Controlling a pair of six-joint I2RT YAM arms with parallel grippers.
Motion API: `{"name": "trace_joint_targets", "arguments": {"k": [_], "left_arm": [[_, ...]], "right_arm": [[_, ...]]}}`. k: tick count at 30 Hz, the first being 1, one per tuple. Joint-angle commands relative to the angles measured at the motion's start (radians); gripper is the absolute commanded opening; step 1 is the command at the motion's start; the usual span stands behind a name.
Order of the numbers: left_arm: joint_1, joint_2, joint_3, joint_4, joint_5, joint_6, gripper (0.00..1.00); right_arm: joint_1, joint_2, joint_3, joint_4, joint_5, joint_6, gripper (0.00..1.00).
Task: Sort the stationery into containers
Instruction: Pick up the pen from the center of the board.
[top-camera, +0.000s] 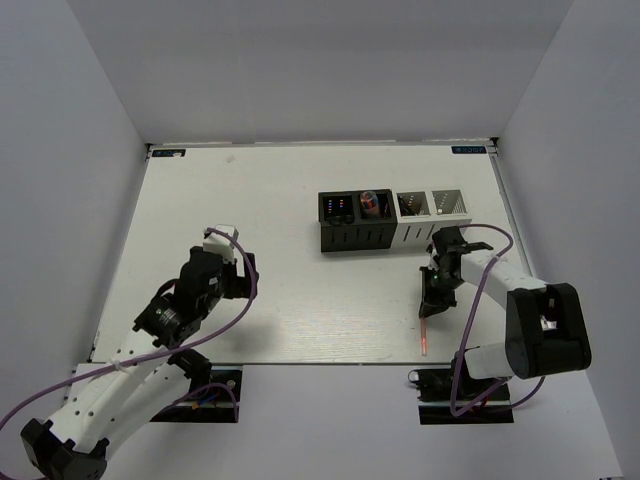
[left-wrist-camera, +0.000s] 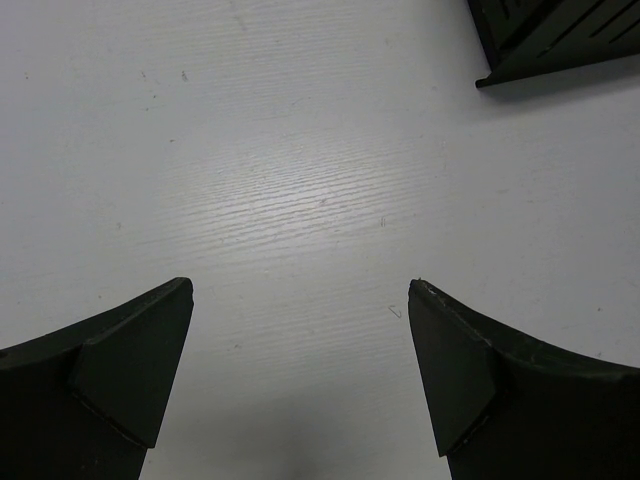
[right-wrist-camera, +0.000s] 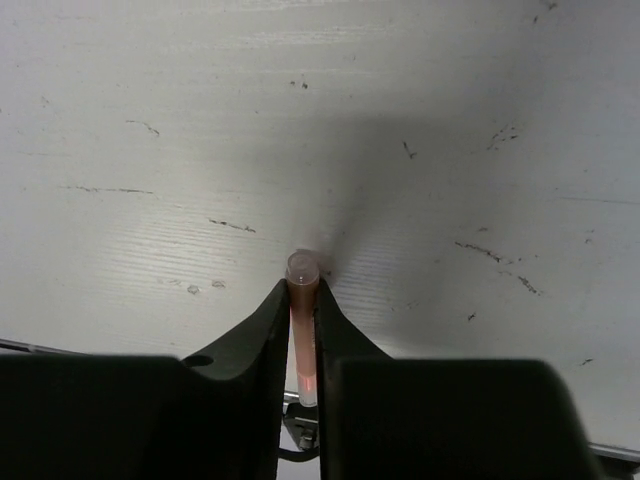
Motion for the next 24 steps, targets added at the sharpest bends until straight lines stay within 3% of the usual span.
{"name": "trace_joint_targets", "arguments": {"k": [1, 7, 11, 24], "left_arm": [[0.006, -0.019, -0.011, 0.003, 0.008, 0.0, 1.0], [0.008, -0.02, -0.014, 0.002, 0.007, 0.0, 1.0], [0.006, -0.022, -0.016, 0.004, 0.004, -0.002, 1.0], [0.008, -0.02, -0.022, 0.007, 0.011, 0.003, 1.0]], "right_arm": [[0.01, 0.027, -0.002, 0.032, 0.067, 0.023, 0.12], [0.02, 0.03, 0.002, 0.029, 0.097, 0.034, 0.13], [0.028, 0.013, -0.001, 0.061, 0.149, 0.034, 0.0], [0.028, -0.157, -0.012, 0.156, 0.151, -0.029, 0.0]]}}
